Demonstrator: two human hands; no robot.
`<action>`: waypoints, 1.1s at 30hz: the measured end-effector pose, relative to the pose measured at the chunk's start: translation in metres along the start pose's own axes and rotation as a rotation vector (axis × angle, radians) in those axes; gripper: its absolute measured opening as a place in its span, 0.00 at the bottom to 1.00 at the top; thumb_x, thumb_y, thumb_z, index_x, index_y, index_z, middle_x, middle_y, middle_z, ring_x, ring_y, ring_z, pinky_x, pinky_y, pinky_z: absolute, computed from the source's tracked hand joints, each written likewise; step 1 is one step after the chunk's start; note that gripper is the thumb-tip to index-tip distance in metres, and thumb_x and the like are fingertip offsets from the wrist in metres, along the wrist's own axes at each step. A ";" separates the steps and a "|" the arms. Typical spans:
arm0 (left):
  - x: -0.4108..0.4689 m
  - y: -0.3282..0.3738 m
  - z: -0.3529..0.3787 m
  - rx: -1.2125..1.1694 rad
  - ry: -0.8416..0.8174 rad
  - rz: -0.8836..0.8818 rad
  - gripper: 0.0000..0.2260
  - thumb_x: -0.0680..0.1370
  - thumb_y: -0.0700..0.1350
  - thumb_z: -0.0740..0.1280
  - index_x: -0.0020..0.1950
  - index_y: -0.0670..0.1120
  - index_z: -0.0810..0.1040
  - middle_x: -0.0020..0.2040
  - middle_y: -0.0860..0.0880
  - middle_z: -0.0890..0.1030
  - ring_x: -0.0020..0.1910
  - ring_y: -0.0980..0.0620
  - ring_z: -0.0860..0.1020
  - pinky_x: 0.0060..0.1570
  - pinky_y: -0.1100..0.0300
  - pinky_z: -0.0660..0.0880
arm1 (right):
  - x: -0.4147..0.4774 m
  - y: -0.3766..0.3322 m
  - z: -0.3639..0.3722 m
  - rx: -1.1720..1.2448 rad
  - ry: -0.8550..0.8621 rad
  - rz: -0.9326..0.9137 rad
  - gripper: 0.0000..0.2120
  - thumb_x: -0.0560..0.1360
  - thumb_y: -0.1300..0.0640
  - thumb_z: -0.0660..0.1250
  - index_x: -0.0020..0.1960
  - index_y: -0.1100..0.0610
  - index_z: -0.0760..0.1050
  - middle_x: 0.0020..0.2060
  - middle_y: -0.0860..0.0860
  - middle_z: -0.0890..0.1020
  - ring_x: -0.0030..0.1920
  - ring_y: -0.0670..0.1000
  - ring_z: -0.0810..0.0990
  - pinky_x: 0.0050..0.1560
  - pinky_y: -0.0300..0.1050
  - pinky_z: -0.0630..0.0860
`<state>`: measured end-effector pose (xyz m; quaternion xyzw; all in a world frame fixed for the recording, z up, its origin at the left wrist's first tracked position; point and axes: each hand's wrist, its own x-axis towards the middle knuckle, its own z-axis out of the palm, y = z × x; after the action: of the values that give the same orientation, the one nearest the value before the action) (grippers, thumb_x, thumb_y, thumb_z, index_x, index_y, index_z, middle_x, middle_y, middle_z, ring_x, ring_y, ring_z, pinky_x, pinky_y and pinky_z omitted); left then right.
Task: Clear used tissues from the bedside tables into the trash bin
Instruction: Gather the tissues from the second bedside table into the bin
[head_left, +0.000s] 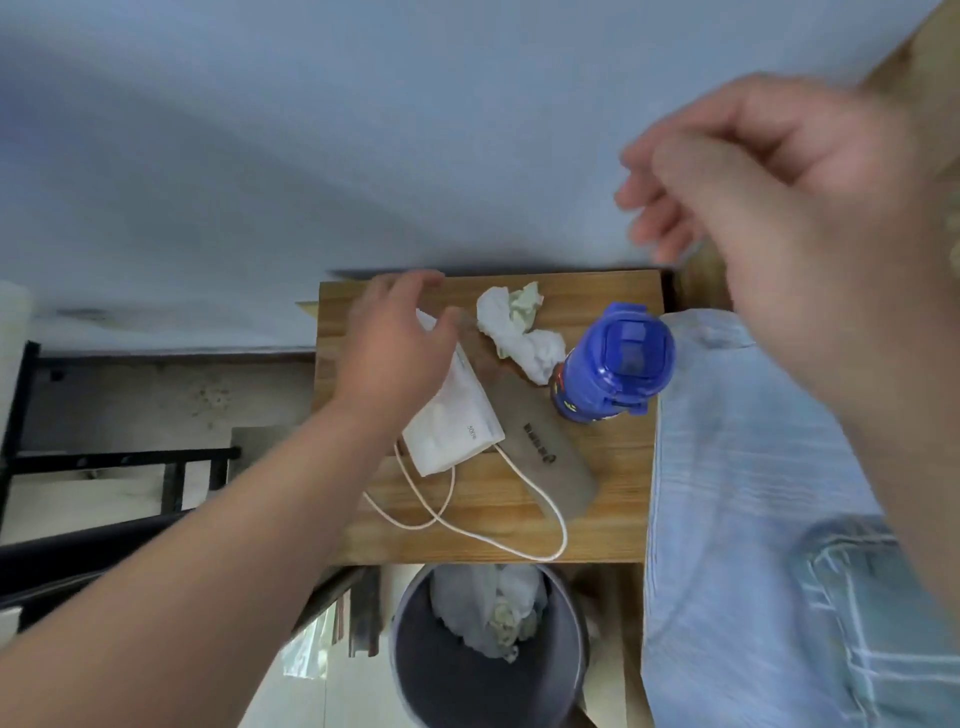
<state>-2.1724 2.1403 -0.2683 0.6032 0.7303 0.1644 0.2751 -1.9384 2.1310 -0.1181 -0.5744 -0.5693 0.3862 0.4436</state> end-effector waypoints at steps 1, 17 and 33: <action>0.007 0.001 0.002 0.051 -0.040 -0.008 0.21 0.80 0.57 0.68 0.73 0.58 0.75 0.73 0.51 0.73 0.72 0.47 0.73 0.67 0.48 0.74 | 0.015 0.009 -0.002 -0.040 -0.009 0.010 0.08 0.74 0.53 0.66 0.45 0.49 0.84 0.40 0.53 0.87 0.39 0.52 0.86 0.43 0.55 0.84; 0.051 0.007 0.033 0.228 -0.311 -0.078 0.19 0.76 0.43 0.68 0.67 0.52 0.79 0.60 0.51 0.83 0.58 0.45 0.81 0.51 0.54 0.77 | 0.088 0.199 0.055 -0.639 -0.849 0.099 0.28 0.77 0.59 0.71 0.76 0.47 0.73 0.65 0.47 0.81 0.44 0.39 0.75 0.45 0.27 0.66; 0.030 0.017 0.031 0.118 -0.175 0.542 0.10 0.76 0.37 0.74 0.56 0.45 0.89 0.60 0.45 0.83 0.52 0.42 0.83 0.52 0.49 0.79 | 0.084 0.198 0.052 -0.701 -0.580 0.034 0.18 0.75 0.50 0.74 0.64 0.52 0.81 0.50 0.50 0.83 0.50 0.52 0.80 0.48 0.42 0.68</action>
<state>-2.1437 2.1707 -0.2897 0.8033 0.5243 0.1365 0.2475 -1.9211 2.2261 -0.3171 -0.5672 -0.7569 0.3223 0.0380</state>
